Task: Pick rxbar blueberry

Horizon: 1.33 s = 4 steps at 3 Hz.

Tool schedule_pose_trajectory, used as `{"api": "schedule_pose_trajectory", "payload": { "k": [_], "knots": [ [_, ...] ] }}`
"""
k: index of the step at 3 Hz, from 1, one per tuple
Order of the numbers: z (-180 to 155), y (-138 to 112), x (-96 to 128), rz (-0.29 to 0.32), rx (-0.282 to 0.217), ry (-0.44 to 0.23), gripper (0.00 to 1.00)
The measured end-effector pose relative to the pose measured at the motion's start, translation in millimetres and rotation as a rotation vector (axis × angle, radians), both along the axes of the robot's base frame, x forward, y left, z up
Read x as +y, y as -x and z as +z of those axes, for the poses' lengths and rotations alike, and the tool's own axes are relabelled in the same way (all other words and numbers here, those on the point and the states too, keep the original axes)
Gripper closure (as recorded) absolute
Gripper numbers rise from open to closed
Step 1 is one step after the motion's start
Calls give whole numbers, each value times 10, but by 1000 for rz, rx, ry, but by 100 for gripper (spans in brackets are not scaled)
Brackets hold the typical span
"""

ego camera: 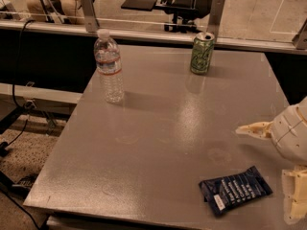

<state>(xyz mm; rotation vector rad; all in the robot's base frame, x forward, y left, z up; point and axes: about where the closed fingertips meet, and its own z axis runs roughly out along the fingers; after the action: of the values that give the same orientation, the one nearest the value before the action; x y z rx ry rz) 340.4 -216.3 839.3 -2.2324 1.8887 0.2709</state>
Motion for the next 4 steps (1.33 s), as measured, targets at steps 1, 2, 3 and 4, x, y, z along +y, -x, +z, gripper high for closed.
{"api": "schedule_pose_trajectory", "payload": {
  "k": [1, 2, 3, 4],
  "knots": [
    [-124, 66, 27, 25, 14, 8, 0],
    [-228, 123, 55, 46, 24, 17, 5],
    [-265, 151, 86, 49, 25, 22, 19],
    [-210, 156, 119, 36, 17, 5, 43]
  ]
}}
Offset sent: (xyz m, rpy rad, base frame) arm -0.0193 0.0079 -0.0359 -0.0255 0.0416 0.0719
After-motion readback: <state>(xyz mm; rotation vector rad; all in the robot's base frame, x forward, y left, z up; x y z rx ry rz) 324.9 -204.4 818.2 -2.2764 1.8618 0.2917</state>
